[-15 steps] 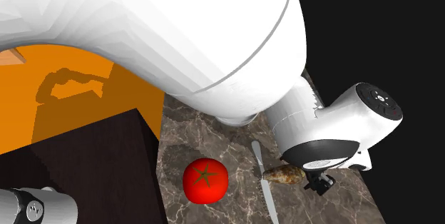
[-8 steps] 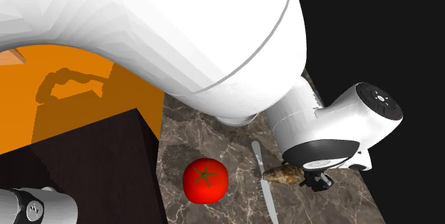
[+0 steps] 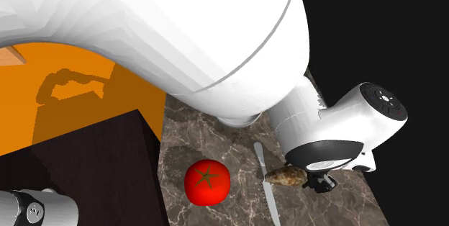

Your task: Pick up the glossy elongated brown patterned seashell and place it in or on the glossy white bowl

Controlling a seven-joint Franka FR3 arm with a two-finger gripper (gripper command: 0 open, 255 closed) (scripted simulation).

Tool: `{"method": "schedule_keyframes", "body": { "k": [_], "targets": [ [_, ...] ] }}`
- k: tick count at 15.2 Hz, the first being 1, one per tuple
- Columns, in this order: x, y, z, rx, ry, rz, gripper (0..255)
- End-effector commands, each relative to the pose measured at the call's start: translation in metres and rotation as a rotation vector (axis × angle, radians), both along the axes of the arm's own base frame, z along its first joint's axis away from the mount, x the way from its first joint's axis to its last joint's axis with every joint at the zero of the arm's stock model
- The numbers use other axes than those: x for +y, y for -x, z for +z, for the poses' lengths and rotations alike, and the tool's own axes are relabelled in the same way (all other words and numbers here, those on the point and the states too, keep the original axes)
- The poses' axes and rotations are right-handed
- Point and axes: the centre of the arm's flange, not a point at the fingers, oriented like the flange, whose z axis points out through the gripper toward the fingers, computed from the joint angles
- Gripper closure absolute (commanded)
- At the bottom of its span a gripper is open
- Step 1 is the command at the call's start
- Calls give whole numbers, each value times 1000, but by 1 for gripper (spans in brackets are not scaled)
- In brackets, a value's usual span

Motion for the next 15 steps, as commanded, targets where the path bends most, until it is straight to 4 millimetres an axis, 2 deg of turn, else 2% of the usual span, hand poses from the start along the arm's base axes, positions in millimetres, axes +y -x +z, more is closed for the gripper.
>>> {"method": "schedule_keyframes", "body": {
  "k": [1, 15],
  "targets": [
    [0, 0, 8, 0, 0, 0, 255],
    [0, 0, 82, 0, 0, 0, 255]
  ]
}}
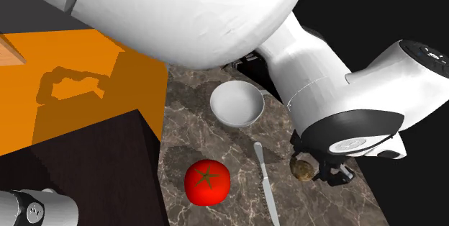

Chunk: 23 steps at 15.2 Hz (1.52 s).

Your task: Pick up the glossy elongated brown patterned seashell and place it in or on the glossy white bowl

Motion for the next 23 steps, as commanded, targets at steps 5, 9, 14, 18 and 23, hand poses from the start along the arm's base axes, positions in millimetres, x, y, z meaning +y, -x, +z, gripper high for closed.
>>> {"method": "schedule_keyframes", "body": {
  "k": [5, 9, 14, 18, 23],
  "targets": [
    [0, 0, 32, 0, 0, 0, 255],
    [0, 0, 53, 0, 0, 0, 255],
    [39, 4, 64, 0, 0, 0, 255],
    [92, 9, 63, 0, 0, 0, 255],
    [157, 15, 63, 0, 0, 0, 255]
  ]
}}
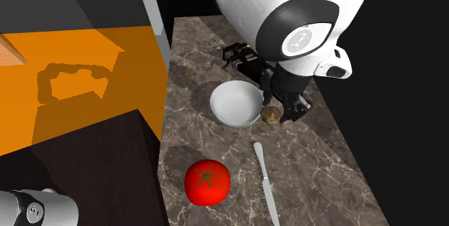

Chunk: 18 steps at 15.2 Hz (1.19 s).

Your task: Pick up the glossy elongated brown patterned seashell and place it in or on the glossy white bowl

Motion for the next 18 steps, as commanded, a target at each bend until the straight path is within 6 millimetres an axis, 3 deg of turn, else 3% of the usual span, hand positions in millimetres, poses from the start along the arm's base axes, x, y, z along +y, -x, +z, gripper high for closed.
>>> {"method": "schedule_keyframes", "body": {
  "k": [1, 8, 18],
  "targets": [
    [28, 4, 1, -1, 0, -1, 255],
    [120, 13, 0, -1, 0, -1, 255],
    [124, 14, -47, -1, 0, -1, 255]
  ]
}}
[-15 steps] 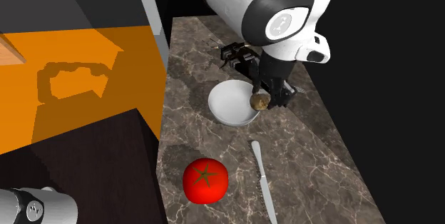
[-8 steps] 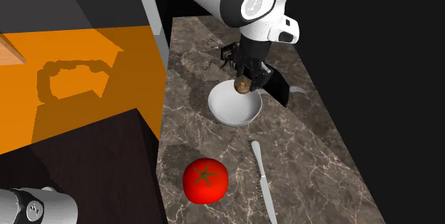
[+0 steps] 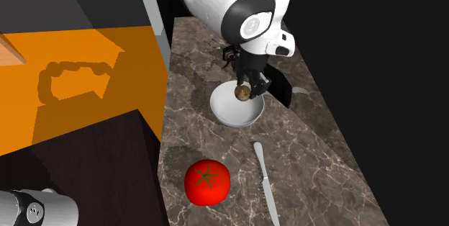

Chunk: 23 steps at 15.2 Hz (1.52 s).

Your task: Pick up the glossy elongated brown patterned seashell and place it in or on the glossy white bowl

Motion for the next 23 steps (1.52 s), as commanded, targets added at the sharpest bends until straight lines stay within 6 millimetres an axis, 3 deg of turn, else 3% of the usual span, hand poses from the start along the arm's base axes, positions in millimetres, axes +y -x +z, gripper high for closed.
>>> {"method": "schedule_keyframes", "body": {
  "k": [1, 4, 11, 12, 17, 21, 23],
  "targets": [
    [0, 1, -12, -1, 0, 0, 255],
    [0, 1, -28, -1, 0, 0, 255],
    [0, 1, -28, -1, 0, 0, 255],
    [0, 1, -28, -1, 0, 0, 0],
    [0, 1, -28, -1, 0, 0, 0],
    [0, -3, 22, -1, 0, 0, 0],
    [0, -3, 22, -1, 0, 0, 0]
  ]
}}
